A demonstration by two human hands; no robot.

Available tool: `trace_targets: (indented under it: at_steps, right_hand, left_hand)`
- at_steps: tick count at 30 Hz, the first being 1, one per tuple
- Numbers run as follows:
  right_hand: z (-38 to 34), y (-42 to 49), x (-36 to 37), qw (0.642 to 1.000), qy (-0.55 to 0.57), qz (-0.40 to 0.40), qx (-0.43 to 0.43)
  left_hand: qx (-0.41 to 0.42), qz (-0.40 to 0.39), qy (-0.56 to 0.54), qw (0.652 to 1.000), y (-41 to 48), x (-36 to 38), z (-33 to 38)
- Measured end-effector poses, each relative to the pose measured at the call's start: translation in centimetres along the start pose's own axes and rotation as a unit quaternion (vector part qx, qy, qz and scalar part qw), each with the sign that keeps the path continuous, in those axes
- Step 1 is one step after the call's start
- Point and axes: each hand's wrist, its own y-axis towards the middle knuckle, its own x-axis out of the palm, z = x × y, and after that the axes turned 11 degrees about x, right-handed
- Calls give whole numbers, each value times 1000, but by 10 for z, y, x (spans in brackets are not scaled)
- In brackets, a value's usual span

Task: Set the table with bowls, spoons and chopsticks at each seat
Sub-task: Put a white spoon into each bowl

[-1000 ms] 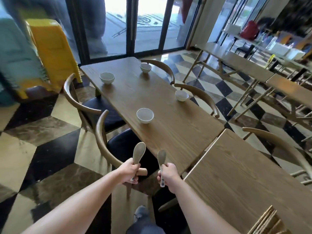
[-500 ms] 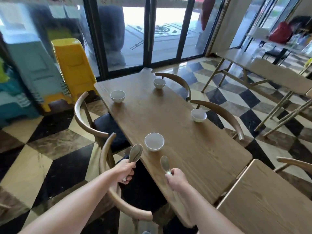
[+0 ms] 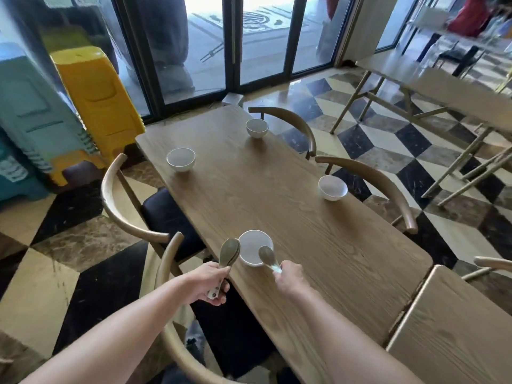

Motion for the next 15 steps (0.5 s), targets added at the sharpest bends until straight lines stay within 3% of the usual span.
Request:
trace_targets:
  at_steps: [15]
  right_hand:
    - [-66,42,23,988,-64,-15,142]
  left_hand:
    - [-50,-221,60,972,101,-78,38]
